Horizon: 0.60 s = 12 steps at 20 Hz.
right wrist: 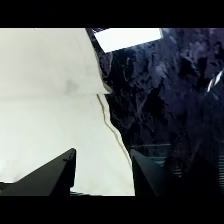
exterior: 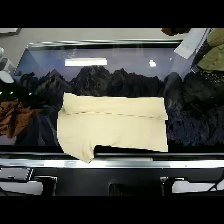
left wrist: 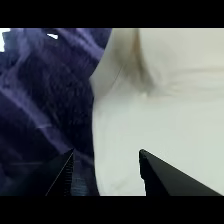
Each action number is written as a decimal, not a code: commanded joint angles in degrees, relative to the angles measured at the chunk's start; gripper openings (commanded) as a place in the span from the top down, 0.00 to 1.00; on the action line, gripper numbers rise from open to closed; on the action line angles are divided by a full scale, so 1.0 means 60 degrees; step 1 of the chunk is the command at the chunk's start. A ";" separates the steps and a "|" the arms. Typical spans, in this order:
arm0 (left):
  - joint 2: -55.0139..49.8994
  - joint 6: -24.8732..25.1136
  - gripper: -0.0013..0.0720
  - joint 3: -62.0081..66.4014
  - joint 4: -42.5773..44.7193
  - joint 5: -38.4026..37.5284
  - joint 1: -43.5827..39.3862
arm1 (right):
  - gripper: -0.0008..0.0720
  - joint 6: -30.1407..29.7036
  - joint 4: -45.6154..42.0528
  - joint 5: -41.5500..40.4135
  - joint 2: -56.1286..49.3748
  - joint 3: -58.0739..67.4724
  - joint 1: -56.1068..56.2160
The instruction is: Fold the clothes and pants, and hang the long-sleeved shirts on hangers.
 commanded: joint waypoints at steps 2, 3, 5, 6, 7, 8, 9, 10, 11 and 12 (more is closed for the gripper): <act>0.3213 0.0069 0.33 -0.4903 -0.1257 0.1293 0.1322 | 0.42 -0.0211 0.0809 0.0510 0.1297 -0.2051 -0.1053; 0.3934 0.0066 0.33 -0.6102 -0.1654 0.1661 0.1534 | 0.42 -0.0219 0.0885 0.0510 0.1421 -0.2382 -0.0998; 0.5071 0.0175 0.33 -0.8014 -0.2284 0.2120 0.1810 | 0.42 -0.0215 0.0943 0.0481 0.1548 -0.2787 -0.0903; 0.5457 0.0346 0.33 -0.8721 -0.2503 0.2149 0.1829 | 0.42 -0.0208 0.0976 0.0477 0.1596 -0.2885 -0.0882; 0.5756 0.0404 0.33 -0.9333 -0.2605 0.2131 0.1796 | 0.42 -0.0204 0.1045 0.0448 0.1628 -0.2929 -0.0882; 0.5960 0.0401 0.33 -0.9785 -0.2637 0.2124 0.1785 | 0.42 -0.0204 0.1115 0.0423 0.1665 -0.2932 -0.0882; 0.6084 0.0397 0.34 -1.0167 -0.2663 0.2142 0.1789 | 0.42 -0.0204 0.1180 0.0426 0.1727 -0.2932 -0.0882; 0.6091 0.0401 0.34 -1.0298 -0.2849 0.2240 0.1785 | 0.42 -0.0204 0.1191 0.0441 0.1810 -0.2932 -0.0882; 0.6073 0.0550 0.34 -1.0273 -0.3173 0.2379 0.1789 | 0.42 -0.0204 0.1188 0.0452 0.1902 -0.2932 -0.0882; 0.6051 0.0568 0.34 -1.0276 -0.3311 0.2517 0.1785 | 0.42 -0.0204 0.1195 0.0463 0.2004 -0.2932 -0.0882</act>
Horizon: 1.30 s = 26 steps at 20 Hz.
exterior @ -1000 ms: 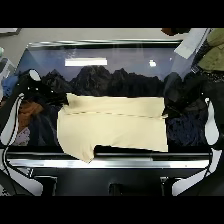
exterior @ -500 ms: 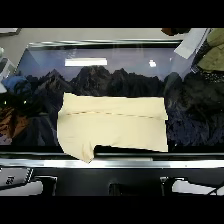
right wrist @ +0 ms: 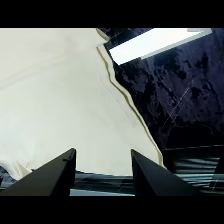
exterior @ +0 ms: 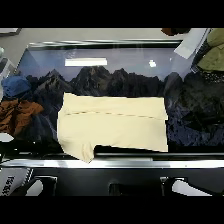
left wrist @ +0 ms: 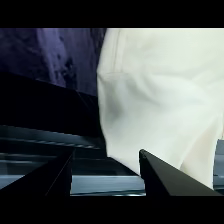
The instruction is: Fold the clothes and pants, and hang the long-sleeved shirts on hangers.
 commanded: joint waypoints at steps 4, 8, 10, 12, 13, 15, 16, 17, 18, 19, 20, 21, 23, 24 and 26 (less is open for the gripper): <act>0.0102 0.0160 0.34 -0.0772 -0.0634 0.0528 -0.0306 | 0.42 0.0000 0.0120 0.0142 0.0568 -0.0095 -0.0007; -0.0364 0.0168 0.35 -0.0776 -0.1009 0.0936 -0.1031 | 0.42 0.0000 0.0229 0.0124 0.0608 -0.0095 -0.0007; -0.0710 0.0168 0.35 -0.0776 -0.1198 0.1140 -0.1453 | 0.42 0.0000 0.0262 0.0113 0.0608 -0.0095 -0.0007; -0.0936 0.0168 0.64 -0.0772 -0.1246 0.1253 -0.1712 | 0.42 0.0000 0.0262 0.0113 0.0608 -0.0095 -0.0007; -0.0940 0.0171 0.85 -0.0769 -0.1279 0.1257 -0.1756 | 0.42 0.0000 0.0295 0.0113 0.0608 -0.0095 -0.0007; -0.0911 0.0178 0.96 -0.0765 -0.1271 0.1209 -0.1752 | 0.42 0.0000 0.0561 0.0066 0.0608 -0.0160 -0.0007; -0.0911 0.0200 0.96 -0.0765 -0.1271 0.1209 -0.1752 | 0.42 -0.0007 0.0656 0.0062 0.0605 -0.0277 -0.0007; -0.0911 0.0204 0.96 -0.0765 -0.1271 0.1209 -0.1752 | 0.42 -0.0117 0.0634 0.0095 0.0605 -0.0437 -0.0007; -0.0911 0.0200 0.96 -0.0765 -0.1271 0.1213 -0.1752 | 0.42 -0.0317 0.0535 0.0124 0.0583 -0.0634 -0.0007; -0.0911 0.0204 0.96 -0.0765 -0.1271 0.1209 -0.1752 | 0.42 -0.0393 0.0284 0.0113 0.0499 -0.0889 -0.0011; -0.0911 0.0208 0.96 -0.0765 -0.1271 0.1202 -0.1752 | 0.42 -0.0401 0.0098 0.0044 0.0372 -0.1188 -0.0011; -0.0911 0.0208 0.96 -0.0765 -0.1271 0.1188 -0.1752 | 0.42 -0.0455 -0.0051 -0.0047 0.0211 -0.1541 -0.0011; -0.0911 0.0208 0.96 -0.0765 -0.1268 0.1180 -0.1752 | 0.42 -0.0641 -0.0310 -0.0036 -0.0015 -0.2157 -0.0011; -0.0911 0.0219 0.96 -0.0765 -0.1268 0.1184 -0.1752 | 0.42 -0.0714 -0.0481 0.0058 -0.0069 -0.2375 -0.0007; -0.0911 0.0452 0.96 -0.0761 -0.1268 0.1180 -0.1752 | 0.42 -0.0750 -0.0790 0.0346 -0.0069 -0.2758 -0.0011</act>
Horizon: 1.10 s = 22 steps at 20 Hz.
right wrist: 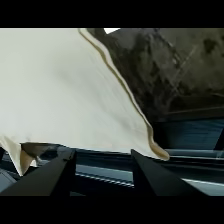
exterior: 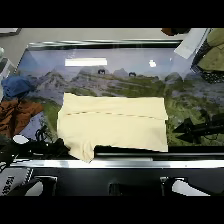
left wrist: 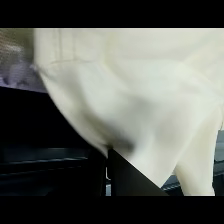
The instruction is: Fold the clothes and pants, and hang the long-sleeved shirts on hangers.
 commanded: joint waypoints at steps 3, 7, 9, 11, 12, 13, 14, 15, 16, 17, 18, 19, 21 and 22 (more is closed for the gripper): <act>-0.0007 0.0178 0.96 0.0007 0.0007 -0.0004 0.0000 | 0.42 -0.0178 -0.0801 0.0448 -0.0120 -0.1053 0.0000; -0.0007 0.0182 0.96 0.0007 0.0007 0.0000 0.0000 | 0.42 -0.0273 -0.0823 0.0404 -0.0120 -0.1515 0.0000; -0.0007 0.0182 0.96 0.0007 0.0007 0.0000 0.0000 | 0.42 -0.0266 -0.0743 0.0408 -0.0120 -0.1712 0.0000; -0.0007 0.0182 0.96 0.0007 0.0007 0.0000 0.0000 | 0.42 -0.0273 -0.0634 0.0488 -0.0120 -0.1985 0.0000; -0.0007 0.0182 0.96 0.0007 0.0007 0.0000 0.0000 | 0.42 -0.0280 -0.0648 0.0543 -0.0120 -0.2116 0.0000; -0.0007 0.0182 0.96 0.0007 0.0007 0.0000 0.0000 | 0.42 -0.0317 -0.0652 0.0634 -0.0120 -0.2240 0.0000; -0.0007 0.0178 0.96 0.0007 0.0007 0.0004 0.0000 | 0.42 -0.0342 -0.0656 0.0765 -0.0120 -0.2324 0.0000; -0.0007 0.0178 0.96 0.0007 0.0007 0.0000 0.0000 | 0.42 -0.0342 -0.0634 0.0943 -0.0120 -0.2386 0.0000; -0.0007 0.0178 0.96 0.0007 0.0007 0.0000 0.0000 | 0.42 -0.0361 -0.0634 0.1107 -0.0120 -0.2401 0.0000; -0.0007 0.0178 0.96 0.0007 0.0007 0.0000 0.0000 | 0.42 -0.0386 -0.0605 0.1253 -0.0120 -0.2401 0.0000; -0.0007 0.0178 0.96 0.0007 0.0007 0.0000 0.0000 | 0.42 -0.0393 -0.0561 0.1355 -0.0120 -0.2401 0.0000; -0.0007 0.0178 0.96 0.0007 0.0007 0.0000 0.0000 | 0.42 -0.0419 -0.0535 0.1461 -0.0120 -0.2401 0.0000; -0.0007 0.0175 0.96 0.0007 0.0007 0.0000 0.0000 | 0.42 -0.0495 -0.0452 0.1647 -0.0120 -0.2401 0.0000; -0.0007 0.0175 0.96 0.0007 0.0007 0.0000 0.0000 | 0.44 -0.0499 -0.0404 0.1738 -0.0120 -0.2401 0.0000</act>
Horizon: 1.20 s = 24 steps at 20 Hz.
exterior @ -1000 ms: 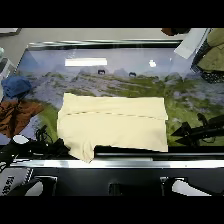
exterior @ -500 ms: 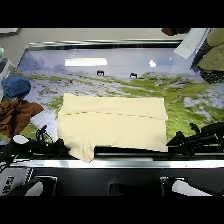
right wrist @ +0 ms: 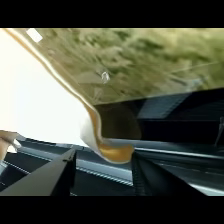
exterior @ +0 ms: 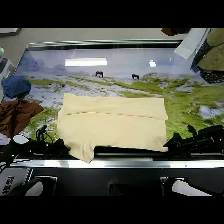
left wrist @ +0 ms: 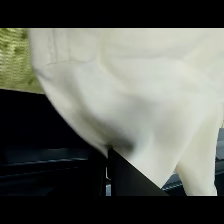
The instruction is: Fold the clothes and pants, and hang the long-sleeved shirts on hangers.
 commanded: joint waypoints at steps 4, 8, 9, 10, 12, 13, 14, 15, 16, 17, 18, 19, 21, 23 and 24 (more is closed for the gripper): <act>-0.0004 -0.0004 0.96 0.0007 0.0004 0.0004 0.0004 | 0.53 -0.0426 0.0248 0.0787 -0.0007 -0.0029 0.0321; 0.0000 0.0004 0.96 0.0197 0.0018 -0.0153 0.0040 | 0.95 -0.0612 0.0259 0.0739 0.0047 -0.0022 0.1738; 0.0004 0.0000 0.96 0.0382 0.0120 -0.0321 0.0120 | 0.95 -0.0601 0.0266 0.0732 0.0146 -0.0015 0.1916; 0.0022 -0.0007 0.96 0.0627 0.0270 -0.0568 0.0237 | 0.95 -0.0579 0.0280 0.0699 0.0299 -0.0015 0.1953; 0.0146 -0.0160 0.96 0.1264 0.0674 -0.1348 0.0557 | 0.95 -0.0310 0.0164 0.0477 0.0787 -0.0015 0.1953; 0.0280 -0.0448 0.96 0.1617 0.1009 -0.1832 0.0707 | 0.95 -0.0160 0.0095 0.0273 0.1104 -0.0015 0.1953; 0.0474 -0.0732 0.96 0.1982 0.1402 -0.2320 0.0816 | 0.95 0.0066 0.0004 0.0055 0.1483 -0.0015 0.1953; 0.0696 -0.1009 0.96 0.2302 0.1829 -0.2776 0.0871 | 0.95 0.0244 -0.0073 -0.0171 0.1887 -0.0015 0.1953; 0.0984 -0.1337 0.96 0.2626 0.2248 -0.3275 0.0874 | 0.95 0.0463 -0.0240 -0.0361 0.2331 -0.0015 0.1953; 0.1290 -0.1636 0.96 0.2892 0.2506 -0.3734 0.0871 | 0.95 0.0790 -0.0503 -0.0503 0.2856 -0.0015 0.1953; 0.1632 -0.1927 0.96 0.3136 0.2656 -0.4175 0.0874 | 0.95 0.1024 -0.0750 -0.0634 0.3351 -0.0015 0.1953; 0.1956 -0.2167 0.96 0.3337 0.2685 -0.4492 0.0871 | 0.95 0.1173 -0.0933 -0.0787 0.3861 -0.0004 0.1953; 0.2481 -0.2481 0.96 0.3690 0.2568 -0.4801 0.0871 | 0.95 0.1410 -0.1045 -0.0907 0.4626 0.0098 0.1953; 0.2495 -0.2433 0.97 0.4011 0.2175 -0.4579 0.0841 | 0.95 0.1359 -0.0521 -0.0583 0.4805 0.0357 0.1953; 0.2299 -0.2284 0.97 0.4138 0.2025 -0.4251 0.0750 | 0.95 0.1158 -0.0066 -0.0197 0.4685 0.0499 0.1953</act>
